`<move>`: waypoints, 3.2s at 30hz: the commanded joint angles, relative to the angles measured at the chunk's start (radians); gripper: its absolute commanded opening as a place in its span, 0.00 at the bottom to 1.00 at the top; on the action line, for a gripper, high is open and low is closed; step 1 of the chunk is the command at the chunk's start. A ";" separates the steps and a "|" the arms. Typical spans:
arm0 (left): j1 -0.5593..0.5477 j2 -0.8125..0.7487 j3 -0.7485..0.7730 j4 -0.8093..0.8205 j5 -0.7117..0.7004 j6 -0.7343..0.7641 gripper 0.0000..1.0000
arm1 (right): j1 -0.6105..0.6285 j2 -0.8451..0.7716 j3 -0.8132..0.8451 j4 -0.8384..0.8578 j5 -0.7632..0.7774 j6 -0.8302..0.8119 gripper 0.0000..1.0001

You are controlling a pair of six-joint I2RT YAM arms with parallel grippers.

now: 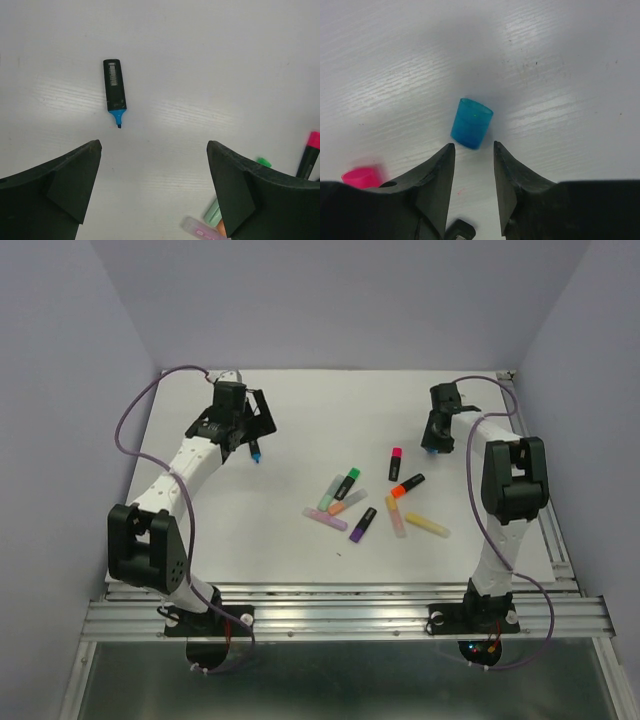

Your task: Open the pen caps

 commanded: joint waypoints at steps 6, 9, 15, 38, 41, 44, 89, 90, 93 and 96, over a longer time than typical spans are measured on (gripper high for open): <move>0.000 -0.230 -0.147 -0.016 -0.038 -0.146 0.99 | 0.001 -0.189 -0.100 0.010 0.011 0.027 0.97; 0.000 -0.302 -0.181 -0.046 -0.072 -0.181 0.99 | 0.001 -0.290 -0.163 0.021 0.002 0.055 1.00; 0.000 -0.417 -0.253 -0.092 -0.064 -0.235 0.99 | 0.001 -0.568 -0.346 0.085 -0.117 0.156 1.00; -0.421 -0.183 -0.388 -0.126 -0.100 -0.613 0.99 | 0.001 -1.159 -0.887 0.148 -0.153 0.328 1.00; -0.440 -0.122 -0.359 -0.158 -0.110 -0.660 0.99 | 0.000 -1.161 -0.878 0.113 -0.117 0.323 1.00; -0.470 -0.067 -0.284 -0.214 -0.149 -0.698 0.99 | 0.000 -1.153 -0.857 0.047 -0.073 0.328 1.00; -0.607 0.285 -0.117 -0.333 -0.098 -0.857 0.72 | 0.001 -1.225 -0.884 0.010 -0.027 0.310 1.00; -0.609 0.291 -0.118 -0.335 -0.100 -0.859 0.71 | 0.000 -1.227 -0.883 0.010 -0.027 0.311 1.00; -0.609 0.294 -0.130 -0.335 -0.107 -0.859 0.67 | 0.000 -1.230 -0.886 0.009 -0.025 0.311 1.00; -0.609 0.297 -0.143 -0.332 -0.107 -0.856 0.64 | 0.000 -1.234 -0.886 0.009 -0.030 0.311 1.00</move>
